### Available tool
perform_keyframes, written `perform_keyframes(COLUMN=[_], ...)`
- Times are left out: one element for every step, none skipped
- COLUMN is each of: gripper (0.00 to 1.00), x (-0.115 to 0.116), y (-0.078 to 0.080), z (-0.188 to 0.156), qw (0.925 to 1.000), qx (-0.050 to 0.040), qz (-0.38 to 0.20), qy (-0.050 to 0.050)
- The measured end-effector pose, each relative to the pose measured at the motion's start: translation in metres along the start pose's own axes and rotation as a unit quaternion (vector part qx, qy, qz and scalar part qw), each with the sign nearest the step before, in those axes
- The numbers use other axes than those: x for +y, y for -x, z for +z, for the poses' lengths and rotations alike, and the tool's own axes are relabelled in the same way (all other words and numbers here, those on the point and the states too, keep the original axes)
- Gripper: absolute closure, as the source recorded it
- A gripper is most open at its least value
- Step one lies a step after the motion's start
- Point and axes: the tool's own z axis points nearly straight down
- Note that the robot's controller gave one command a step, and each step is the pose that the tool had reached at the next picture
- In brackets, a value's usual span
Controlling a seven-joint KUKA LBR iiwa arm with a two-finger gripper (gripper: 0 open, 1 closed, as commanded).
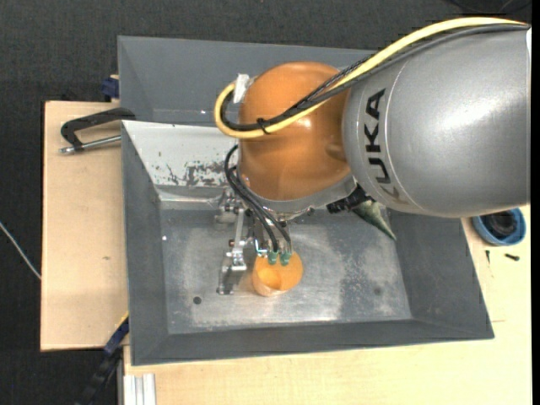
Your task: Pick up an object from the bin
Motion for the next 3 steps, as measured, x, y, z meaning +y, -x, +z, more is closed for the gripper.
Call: perform_keyframes(gripper=[0.0,0.0,0.0], x=[-0.061,-0.134,-0.135], y=[0.026,0.056,0.073], z=[0.026,0.105,0.154], qw=[0.9974,0.9695,0.9359], qx=[-0.0028,-0.0018,-0.0124], qz=[-0.073,-0.245,-0.352], qy=[-0.001,-0.001,-0.001])
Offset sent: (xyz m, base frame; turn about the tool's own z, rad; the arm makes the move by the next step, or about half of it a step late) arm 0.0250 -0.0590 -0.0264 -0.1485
